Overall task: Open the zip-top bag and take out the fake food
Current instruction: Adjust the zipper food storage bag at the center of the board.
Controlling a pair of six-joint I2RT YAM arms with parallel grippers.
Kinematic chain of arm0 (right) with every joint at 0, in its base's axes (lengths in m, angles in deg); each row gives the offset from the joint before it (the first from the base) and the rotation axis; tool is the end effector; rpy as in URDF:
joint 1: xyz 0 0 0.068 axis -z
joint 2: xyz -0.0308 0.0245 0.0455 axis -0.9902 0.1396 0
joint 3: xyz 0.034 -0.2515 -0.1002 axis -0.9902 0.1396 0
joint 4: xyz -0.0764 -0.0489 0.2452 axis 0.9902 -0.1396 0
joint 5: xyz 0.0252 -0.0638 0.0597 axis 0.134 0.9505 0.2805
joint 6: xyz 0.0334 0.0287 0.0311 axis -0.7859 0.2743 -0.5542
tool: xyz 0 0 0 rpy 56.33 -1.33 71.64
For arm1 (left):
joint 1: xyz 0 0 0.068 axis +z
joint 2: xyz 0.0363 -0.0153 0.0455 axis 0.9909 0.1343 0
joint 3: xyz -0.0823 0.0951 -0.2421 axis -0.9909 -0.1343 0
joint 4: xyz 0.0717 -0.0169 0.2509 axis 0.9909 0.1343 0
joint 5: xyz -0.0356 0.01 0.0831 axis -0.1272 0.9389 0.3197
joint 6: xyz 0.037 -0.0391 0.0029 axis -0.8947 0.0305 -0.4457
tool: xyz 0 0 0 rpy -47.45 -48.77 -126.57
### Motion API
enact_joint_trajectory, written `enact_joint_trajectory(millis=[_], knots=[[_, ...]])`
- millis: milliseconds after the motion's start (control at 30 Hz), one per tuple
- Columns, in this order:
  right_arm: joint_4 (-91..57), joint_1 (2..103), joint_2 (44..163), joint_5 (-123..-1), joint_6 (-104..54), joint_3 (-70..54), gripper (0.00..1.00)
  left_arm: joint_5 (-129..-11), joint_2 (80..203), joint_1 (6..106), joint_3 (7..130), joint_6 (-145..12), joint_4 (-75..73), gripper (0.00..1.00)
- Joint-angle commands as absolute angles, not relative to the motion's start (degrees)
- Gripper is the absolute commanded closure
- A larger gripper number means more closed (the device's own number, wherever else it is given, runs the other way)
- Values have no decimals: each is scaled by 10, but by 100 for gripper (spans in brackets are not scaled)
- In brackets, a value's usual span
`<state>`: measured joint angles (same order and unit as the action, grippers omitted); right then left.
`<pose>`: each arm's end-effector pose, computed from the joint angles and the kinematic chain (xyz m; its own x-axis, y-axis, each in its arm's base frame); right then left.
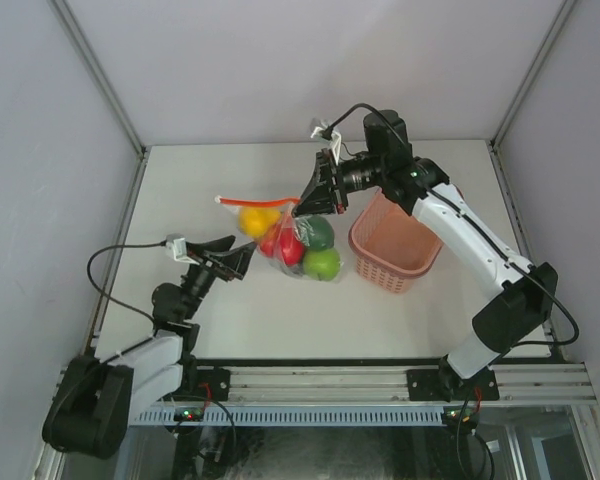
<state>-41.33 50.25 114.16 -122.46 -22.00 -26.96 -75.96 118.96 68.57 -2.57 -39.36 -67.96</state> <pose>0.2816 0.2130 0.4153 -0.3844 -0.2072 -0.8996 -0.9038 -0.1142 0.4125 0.1560 -0.0469 0.2023 -0.0525 -0.6119 -0.7892 0.5399 0.6474 -0.5379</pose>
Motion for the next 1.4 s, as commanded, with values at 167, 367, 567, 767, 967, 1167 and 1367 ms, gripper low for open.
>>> enact_joint_trajectory(millis=[167, 367, 567, 767, 967, 1167, 1367], knots=[[-409, 509, 1094, -1268, -188, -262, 100, -907, 1245, 695, 65, -339, -803, 0], [-404, 516, 1093, -1300, -197, -269, 100, -942, 1287, 695, 107, -290, -805, 0], [-398, 523, 1098, -1305, -198, -258, 100, -944, 1286, 695, 146, -252, -805, 0], [-377, 531, 1081, -1308, -208, -239, 100, -910, 1301, 695, 153, -214, -805, 15], [-372, 530, 1078, -1324, -208, -236, 100, -883, 1289, 704, 150, -174, -805, 35], [-365, 533, 1070, -1327, -206, -214, 100, -883, 1293, 709, 154, -149, -805, 45], [-414, 537, 1073, -1289, -151, -212, 100, -899, 1296, 709, 154, -198, -804, 97]])
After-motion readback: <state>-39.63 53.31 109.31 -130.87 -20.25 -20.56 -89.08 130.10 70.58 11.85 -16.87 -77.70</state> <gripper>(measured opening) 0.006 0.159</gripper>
